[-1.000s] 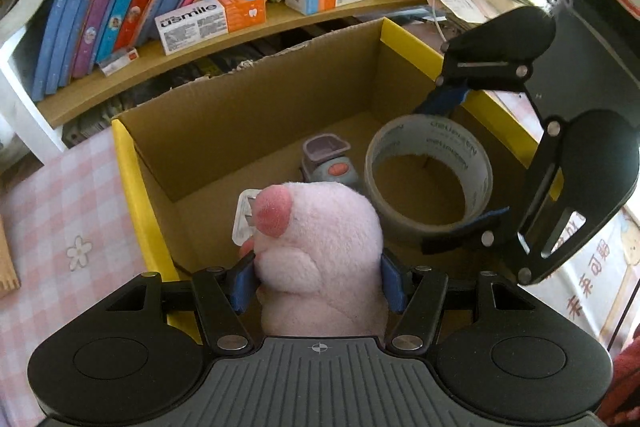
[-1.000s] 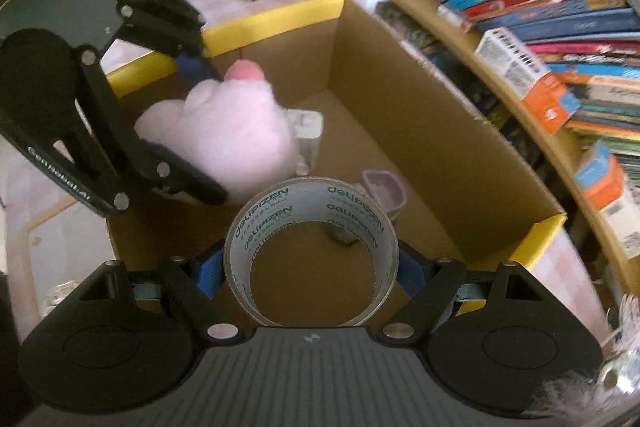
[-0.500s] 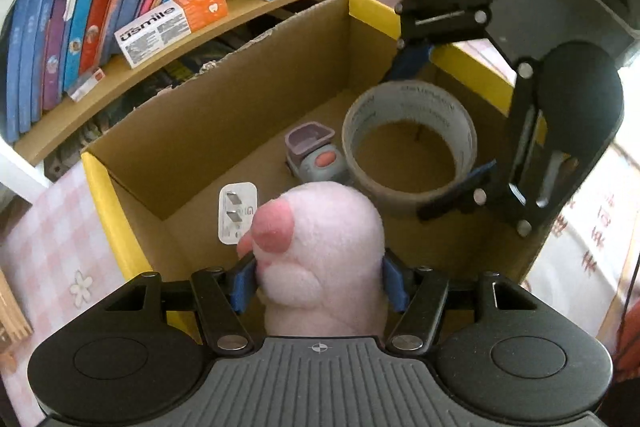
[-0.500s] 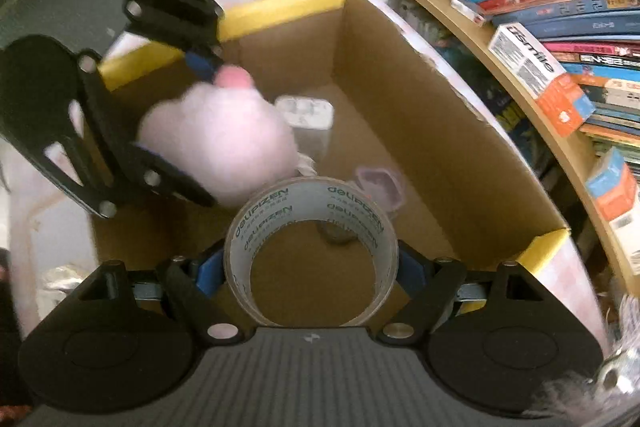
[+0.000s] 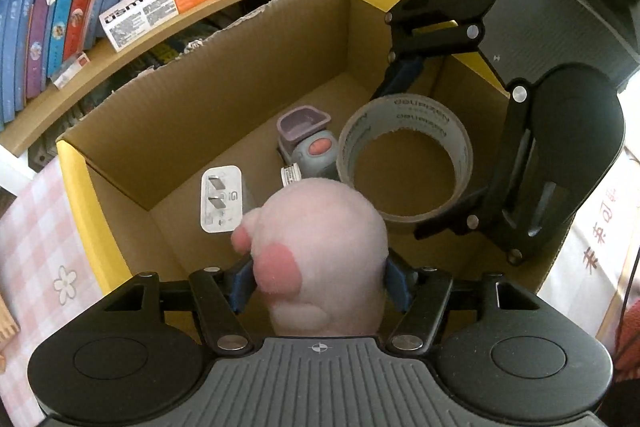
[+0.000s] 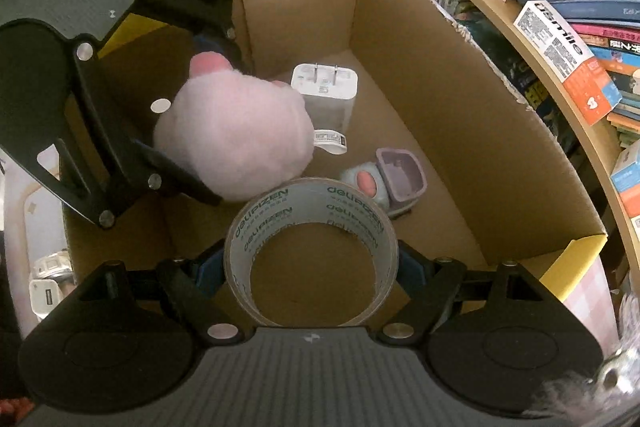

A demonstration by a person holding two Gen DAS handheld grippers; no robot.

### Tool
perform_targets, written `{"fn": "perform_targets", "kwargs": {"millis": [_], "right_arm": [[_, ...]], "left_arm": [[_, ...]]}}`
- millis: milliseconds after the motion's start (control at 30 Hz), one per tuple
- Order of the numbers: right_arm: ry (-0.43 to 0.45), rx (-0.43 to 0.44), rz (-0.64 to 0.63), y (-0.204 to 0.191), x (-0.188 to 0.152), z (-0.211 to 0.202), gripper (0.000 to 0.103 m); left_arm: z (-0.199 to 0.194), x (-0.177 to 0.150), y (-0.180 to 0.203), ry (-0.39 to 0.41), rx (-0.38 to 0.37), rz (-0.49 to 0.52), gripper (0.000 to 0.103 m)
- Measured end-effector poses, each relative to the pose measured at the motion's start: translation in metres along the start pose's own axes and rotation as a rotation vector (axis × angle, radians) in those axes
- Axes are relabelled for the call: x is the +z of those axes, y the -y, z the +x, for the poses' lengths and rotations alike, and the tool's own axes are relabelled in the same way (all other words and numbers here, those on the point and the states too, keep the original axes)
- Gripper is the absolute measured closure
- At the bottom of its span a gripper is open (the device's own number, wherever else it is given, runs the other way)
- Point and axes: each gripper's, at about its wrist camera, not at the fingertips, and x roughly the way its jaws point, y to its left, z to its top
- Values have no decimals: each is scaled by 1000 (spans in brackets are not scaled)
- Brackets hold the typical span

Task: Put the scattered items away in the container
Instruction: 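Open both grippers to drop the pig and tape roll into the box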

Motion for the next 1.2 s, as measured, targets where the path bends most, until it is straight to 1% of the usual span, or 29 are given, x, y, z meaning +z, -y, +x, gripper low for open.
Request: {"fn": "perform_targets", "kwargs": {"millis": [67,167,267,467,667,900,1067,1200], "right_arm": [[10,-2,14,2,0,-2,17],[24,-15,30,4,0,-6,17],[50,-19,42,5,0,-15,16],[105,-46,56,-3,-1,-37,16],[194,-94,57,-23,-2,-69,16],[250,-130,43,-52,-4,-98,16],[289,-158,45,-76,-8,-115,16],[316,-180,61,-95,-16,-124,16]], "left_arm": [[0,0,2,-1,9,2,36],[-9,1,3,28,12,2,35],[-18,1,3,59,16,1,29],[-41,0,10,129,29,4,28],[-61,-8,21,189,42,1,28],[-88,-22,35,259,54,-11,28],[-111,-39,47,307,63,-17,28],[-124,-57,58,327,74,-26,28]]}}
